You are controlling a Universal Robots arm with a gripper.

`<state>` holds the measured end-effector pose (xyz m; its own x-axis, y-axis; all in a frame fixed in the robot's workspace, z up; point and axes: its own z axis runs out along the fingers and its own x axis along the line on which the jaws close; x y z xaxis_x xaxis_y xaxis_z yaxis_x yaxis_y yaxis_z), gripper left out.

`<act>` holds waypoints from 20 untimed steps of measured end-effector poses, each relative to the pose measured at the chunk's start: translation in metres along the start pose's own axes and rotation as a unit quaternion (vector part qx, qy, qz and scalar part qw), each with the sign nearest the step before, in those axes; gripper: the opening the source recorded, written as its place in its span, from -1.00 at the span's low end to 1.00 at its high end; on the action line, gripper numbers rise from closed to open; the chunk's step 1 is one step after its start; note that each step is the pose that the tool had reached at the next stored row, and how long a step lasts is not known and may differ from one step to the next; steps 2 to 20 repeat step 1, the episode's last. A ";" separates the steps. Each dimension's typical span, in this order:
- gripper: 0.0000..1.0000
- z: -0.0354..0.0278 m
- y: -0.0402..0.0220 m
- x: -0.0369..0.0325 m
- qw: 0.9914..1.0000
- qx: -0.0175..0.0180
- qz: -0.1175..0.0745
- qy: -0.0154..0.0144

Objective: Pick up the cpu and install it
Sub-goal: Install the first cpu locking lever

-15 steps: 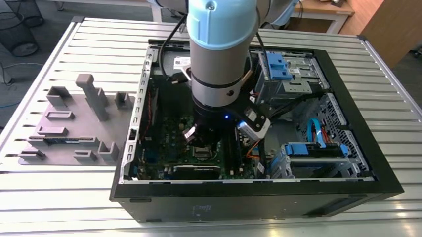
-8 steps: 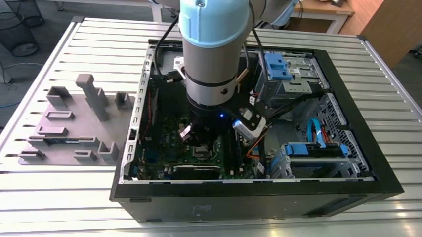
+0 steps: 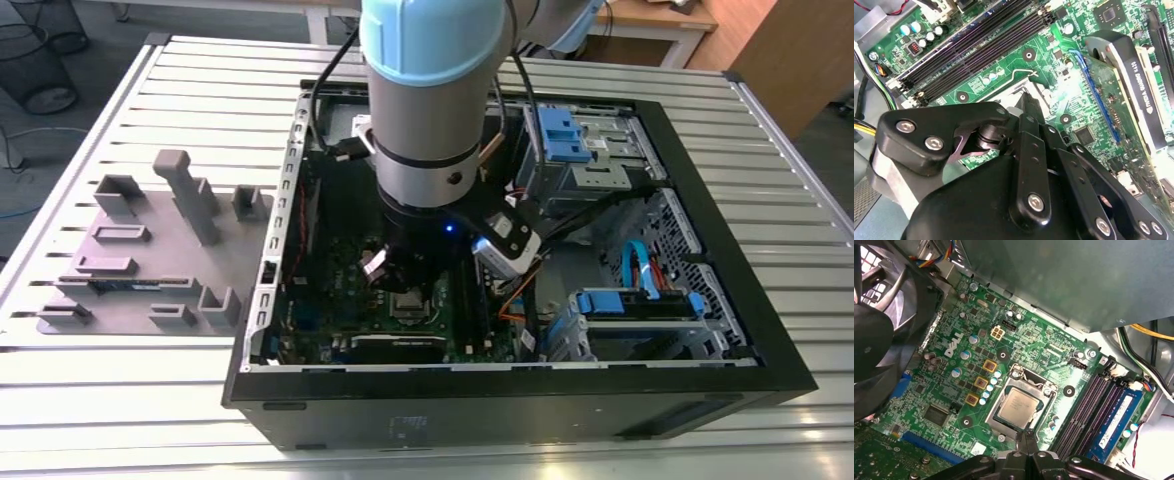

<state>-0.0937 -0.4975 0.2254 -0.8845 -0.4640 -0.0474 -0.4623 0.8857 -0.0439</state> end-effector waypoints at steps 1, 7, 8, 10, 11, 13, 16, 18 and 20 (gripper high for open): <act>-0.79 0.0000 0.0000 0.0000 1.000 0.000 0.000 0.000; -0.79 0.0000 0.0000 0.0000 1.000 0.000 0.000 0.000; -0.79 0.0000 0.0000 0.0000 1.000 0.000 0.000 0.000; -0.79 0.0000 0.0000 0.0000 1.000 0.000 0.000 0.000; -0.79 0.0000 0.0000 0.0000 1.000 0.000 0.000 0.000; -0.79 0.0000 0.0000 0.0000 1.000 0.000 0.000 0.000; -0.79 0.0000 0.0000 0.0000 1.000 0.000 0.000 0.000; -0.79 0.0000 0.0000 0.0000 1.000 0.000 0.000 0.000; -0.79 0.0000 0.0000 0.0000 1.000 0.000 0.000 0.000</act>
